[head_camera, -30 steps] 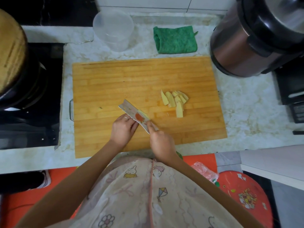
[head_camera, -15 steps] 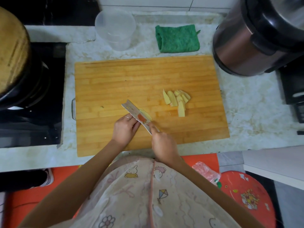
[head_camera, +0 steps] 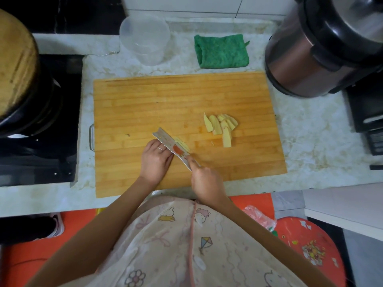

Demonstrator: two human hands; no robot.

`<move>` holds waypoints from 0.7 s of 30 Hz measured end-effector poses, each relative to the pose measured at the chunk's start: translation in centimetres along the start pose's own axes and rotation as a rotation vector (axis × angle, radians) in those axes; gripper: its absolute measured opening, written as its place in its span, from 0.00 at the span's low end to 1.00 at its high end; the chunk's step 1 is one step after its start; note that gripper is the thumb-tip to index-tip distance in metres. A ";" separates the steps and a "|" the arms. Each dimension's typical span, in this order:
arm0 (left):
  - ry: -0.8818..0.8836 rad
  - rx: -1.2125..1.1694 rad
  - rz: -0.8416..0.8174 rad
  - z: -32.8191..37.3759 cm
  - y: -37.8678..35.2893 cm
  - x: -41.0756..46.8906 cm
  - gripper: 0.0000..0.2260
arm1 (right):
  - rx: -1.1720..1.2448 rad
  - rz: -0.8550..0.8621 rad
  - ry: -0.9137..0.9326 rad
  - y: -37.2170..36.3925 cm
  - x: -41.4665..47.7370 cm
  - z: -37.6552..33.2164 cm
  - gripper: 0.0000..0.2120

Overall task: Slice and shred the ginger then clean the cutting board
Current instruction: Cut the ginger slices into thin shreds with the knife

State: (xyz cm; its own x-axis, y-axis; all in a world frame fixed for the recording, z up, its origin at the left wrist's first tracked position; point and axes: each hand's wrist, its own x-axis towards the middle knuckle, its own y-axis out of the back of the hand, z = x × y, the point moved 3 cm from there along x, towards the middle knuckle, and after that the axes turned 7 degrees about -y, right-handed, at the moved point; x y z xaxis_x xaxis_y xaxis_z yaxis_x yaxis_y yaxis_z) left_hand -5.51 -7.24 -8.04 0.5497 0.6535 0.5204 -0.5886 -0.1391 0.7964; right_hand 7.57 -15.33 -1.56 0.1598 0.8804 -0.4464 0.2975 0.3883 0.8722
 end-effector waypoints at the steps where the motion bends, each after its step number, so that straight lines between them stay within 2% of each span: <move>1: 0.001 -0.001 0.006 0.0 0.1 0.0 0.07 | -0.001 -0.009 -0.002 0.0 0.0 -0.1 0.30; 8: 0.069 -0.013 -0.012 -0.3 0.1 0.1 0.07 | -0.047 -0.018 -0.021 -0.1 0.8 -1.0 0.32; 21: 0.103 -0.008 -0.013 0.0 0.7 0.1 0.09 | 0.024 -0.003 0.012 -0.5 -0.3 -0.4 0.30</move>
State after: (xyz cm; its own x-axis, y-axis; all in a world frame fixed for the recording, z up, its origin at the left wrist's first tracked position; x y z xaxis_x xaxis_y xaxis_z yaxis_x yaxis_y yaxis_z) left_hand -5.81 -7.26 -7.45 0.4937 0.7282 0.4755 -0.5868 -0.1247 0.8001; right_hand 7.03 -15.71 -1.81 0.1479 0.8825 -0.4464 0.3202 0.3843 0.8659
